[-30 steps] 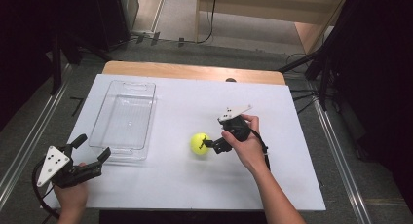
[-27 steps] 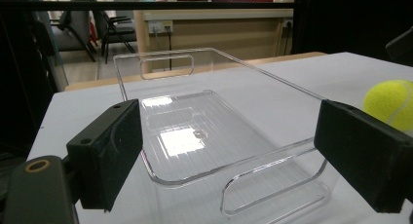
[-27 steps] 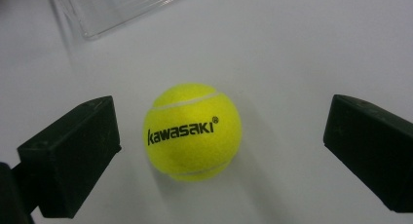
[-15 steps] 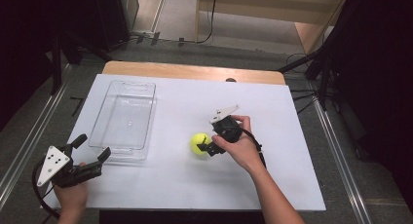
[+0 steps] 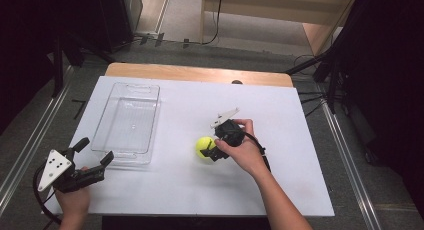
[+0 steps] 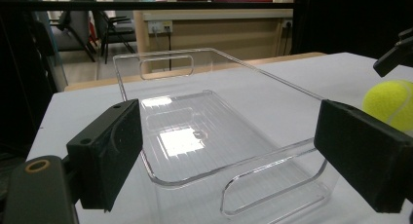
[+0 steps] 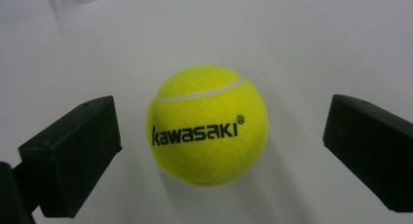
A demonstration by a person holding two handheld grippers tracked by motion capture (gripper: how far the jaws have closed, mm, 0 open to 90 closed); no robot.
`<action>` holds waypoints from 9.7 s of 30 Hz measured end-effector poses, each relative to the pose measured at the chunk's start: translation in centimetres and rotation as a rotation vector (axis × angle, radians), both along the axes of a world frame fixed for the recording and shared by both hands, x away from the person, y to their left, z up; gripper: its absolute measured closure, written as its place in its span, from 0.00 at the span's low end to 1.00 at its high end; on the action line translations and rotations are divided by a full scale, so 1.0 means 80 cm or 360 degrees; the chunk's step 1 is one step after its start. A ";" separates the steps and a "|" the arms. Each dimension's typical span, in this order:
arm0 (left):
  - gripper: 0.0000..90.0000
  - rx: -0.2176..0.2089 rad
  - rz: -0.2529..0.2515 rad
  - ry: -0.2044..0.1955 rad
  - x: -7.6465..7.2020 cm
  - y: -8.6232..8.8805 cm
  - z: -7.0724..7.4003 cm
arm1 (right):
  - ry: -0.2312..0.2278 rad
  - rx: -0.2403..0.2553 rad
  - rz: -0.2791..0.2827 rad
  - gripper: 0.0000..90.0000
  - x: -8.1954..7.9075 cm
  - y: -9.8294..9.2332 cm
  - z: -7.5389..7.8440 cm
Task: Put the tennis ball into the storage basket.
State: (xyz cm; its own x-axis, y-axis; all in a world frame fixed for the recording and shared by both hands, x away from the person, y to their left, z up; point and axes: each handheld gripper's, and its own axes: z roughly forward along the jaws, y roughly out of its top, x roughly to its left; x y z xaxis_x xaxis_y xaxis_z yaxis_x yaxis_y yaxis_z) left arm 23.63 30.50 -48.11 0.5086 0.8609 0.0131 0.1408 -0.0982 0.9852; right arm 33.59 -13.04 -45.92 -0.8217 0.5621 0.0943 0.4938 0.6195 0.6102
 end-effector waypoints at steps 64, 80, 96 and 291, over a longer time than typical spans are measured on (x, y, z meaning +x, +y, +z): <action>0.12 -0.0001 -0.0005 -0.0003 0.000 0.000 0.000 | 0.0137 -0.0175 0.0085 0.26 0.011 0.027 -0.021; 0.12 -0.0004 -0.0005 -0.0003 0.000 0.000 0.000 | 0.0146 -0.0142 0.0115 0.26 0.016 0.027 -0.005; 0.12 -0.0004 -0.0006 -0.0003 0.000 0.000 0.000 | 0.0147 -0.0090 0.0140 0.26 0.023 0.034 0.010; 0.12 -0.0052 -0.0020 0.0003 0.002 0.004 0.001 | 0.0077 -0.0114 0.0627 0.26 0.060 0.267 0.062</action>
State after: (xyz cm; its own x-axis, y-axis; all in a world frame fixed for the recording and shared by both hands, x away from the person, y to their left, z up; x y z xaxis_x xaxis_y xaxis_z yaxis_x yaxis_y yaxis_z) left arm 23.81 30.81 -48.04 0.5191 0.8546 -0.0157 0.1419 -0.0680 0.9875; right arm 38.40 8.32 -40.95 -0.9712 0.2114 0.1102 0.2371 0.8072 0.5405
